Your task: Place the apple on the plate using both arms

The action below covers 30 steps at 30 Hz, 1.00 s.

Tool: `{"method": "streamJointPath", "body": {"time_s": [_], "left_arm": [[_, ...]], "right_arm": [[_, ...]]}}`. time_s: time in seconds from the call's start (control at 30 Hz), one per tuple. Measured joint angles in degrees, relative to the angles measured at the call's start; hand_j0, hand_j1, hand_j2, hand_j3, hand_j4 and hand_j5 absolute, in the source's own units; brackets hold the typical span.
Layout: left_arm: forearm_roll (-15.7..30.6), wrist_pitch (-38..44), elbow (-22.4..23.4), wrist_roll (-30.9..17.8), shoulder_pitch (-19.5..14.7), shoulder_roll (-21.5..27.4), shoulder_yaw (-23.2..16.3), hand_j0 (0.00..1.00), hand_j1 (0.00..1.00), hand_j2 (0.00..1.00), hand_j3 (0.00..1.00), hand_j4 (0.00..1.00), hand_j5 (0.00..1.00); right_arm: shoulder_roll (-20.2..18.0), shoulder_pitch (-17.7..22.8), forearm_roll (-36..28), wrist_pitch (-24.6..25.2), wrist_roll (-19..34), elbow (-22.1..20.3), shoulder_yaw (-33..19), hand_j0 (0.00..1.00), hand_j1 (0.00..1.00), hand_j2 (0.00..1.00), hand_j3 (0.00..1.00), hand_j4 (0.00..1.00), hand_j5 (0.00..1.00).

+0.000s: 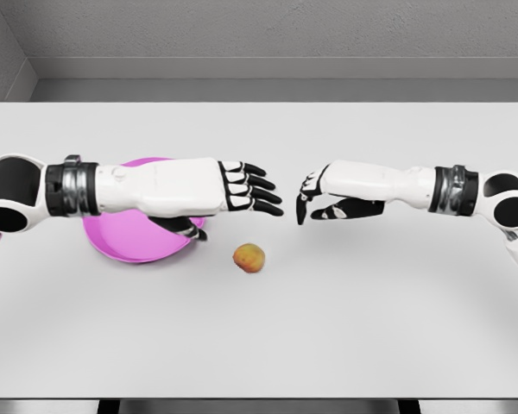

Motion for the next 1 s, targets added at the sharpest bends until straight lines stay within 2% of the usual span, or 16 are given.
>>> {"method": "streamJointPath", "body": {"time_s": [0.03, 0.23, 0.37, 0.5, 0.67, 0.77, 1.0], "left_arm": [[0.1, 0.0, 0.3, 0.0, 0.0, 0.4, 0.3, 1.00, 1.00, 1.00, 1.00, 1.00, 1.00], [0.3, 0.0, 1.0, 0.1, 0.0, 1.5, 1.2, 1.00, 1.00, 1.00, 1.00, 1.00, 1.00], [0.0, 0.0, 1.0, 0.1, 1.5, 1.5, 1.0, 1.00, 1.00, 1.00, 1.00, 1.00, 1.00], [-0.7, 0.0, 0.4, -0.1, 5.3, 1.3, 0.7, 1.00, 1.00, 1.00, 1.00, 1.00, 1.00], [-1.4, 0.0, -0.4, -0.9, 5.9, 1.0, 0.4, 1.00, 1.00, 1.00, 1.00, 1.00, 1.00], [-3.4, 0.0, -0.5, -1.1, 8.1, 0.2, 0.3, 1.00, 1.00, 1.00, 1.00, 1.00, 1.00], [-5.8, 0.0, -0.4, -1.2, 8.3, -1.0, -0.1, 1.00, 1.00, 1.00, 1.00, 1.00, 1.00]], "right_arm": [[0.3, 0.4, 0.1, 0.0, 0.0, 0.8, -0.8, 1.00, 1.00, 1.00, 1.00, 1.00, 1.00], [0.0, 0.6, 0.8, 0.0, 0.0, 9.8, -10.0, 1.00, 1.00, 1.00, 1.00, 1.00, 1.00], [-2.7, 3.2, 0.9, 0.0, 0.0, 12.9, -15.8, 1.00, 1.00, 1.00, 1.00, 1.00, 1.00], [-5.7, 4.5, 0.9, 0.0, 0.0, 13.8, -19.5, 1.00, 1.00, 1.00, 1.00, 1.00, 1.00], [-7.2, 5.4, 0.9, 0.0, 0.0, 13.9, -22.0, 1.00, 1.00, 1.00, 1.00, 1.00, 1.00], [-7.7, 5.5, 0.9, 0.0, 0.0, 13.8, -22.4, 1.00, 1.00, 1.00, 1.00, 1.00, 1.00], [-8.2, 5.4, 1.0, 0.0, 0.0, 13.8, -22.7, 1.00, 1.00, 1.00, 1.00, 1.00, 1.00]]}}
